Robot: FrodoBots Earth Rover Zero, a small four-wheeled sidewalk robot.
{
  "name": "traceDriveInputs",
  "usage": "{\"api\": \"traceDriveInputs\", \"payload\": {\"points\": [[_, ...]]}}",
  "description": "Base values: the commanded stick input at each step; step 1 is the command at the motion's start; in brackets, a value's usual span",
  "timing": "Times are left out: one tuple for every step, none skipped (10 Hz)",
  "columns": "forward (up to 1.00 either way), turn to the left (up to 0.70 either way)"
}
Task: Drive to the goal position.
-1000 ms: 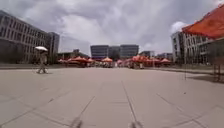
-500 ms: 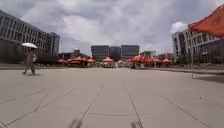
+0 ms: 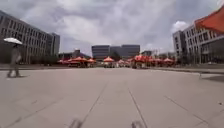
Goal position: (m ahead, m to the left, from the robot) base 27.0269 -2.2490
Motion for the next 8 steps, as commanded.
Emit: {"api": "traceDriveInputs", "payload": {"points": [[0.85, -0.02], [0.85, -0.02], [0.85, -0.02], [0.85, -0.02], [0.85, -0.02], [0.85, -0.1], [0.85, -0.28], [0.85, -0.16]]}}
